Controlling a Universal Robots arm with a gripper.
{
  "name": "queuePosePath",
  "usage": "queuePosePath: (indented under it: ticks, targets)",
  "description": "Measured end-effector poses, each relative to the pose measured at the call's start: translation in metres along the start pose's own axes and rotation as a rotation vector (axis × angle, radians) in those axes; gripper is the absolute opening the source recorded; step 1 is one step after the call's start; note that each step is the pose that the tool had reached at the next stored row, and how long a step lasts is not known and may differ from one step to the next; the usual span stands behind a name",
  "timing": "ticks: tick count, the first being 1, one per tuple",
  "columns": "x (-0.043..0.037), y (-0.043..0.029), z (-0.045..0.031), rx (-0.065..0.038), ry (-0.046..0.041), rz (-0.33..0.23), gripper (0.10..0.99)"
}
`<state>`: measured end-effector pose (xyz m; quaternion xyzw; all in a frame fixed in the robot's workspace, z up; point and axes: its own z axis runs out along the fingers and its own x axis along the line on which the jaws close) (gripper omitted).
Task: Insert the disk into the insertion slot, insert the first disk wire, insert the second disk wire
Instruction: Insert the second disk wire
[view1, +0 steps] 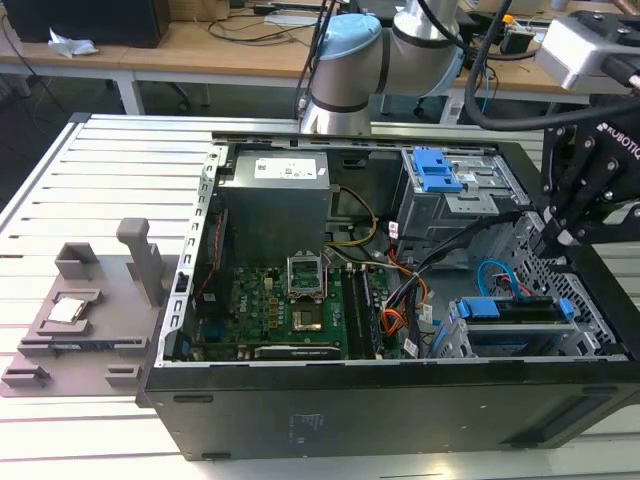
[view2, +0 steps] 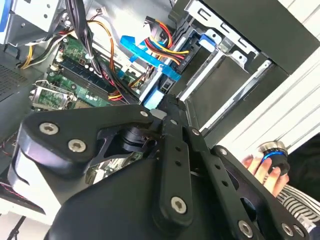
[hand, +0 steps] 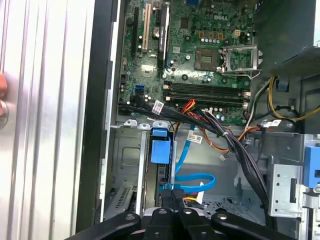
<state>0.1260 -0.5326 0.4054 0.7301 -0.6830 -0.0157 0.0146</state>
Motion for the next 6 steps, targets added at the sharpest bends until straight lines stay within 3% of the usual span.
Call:
queuePosePath:
  ticks: [6]
  targets:
    - [0.0000, 0.0000, -0.0004, 0.000, 0.0002, 0.000, 0.106]
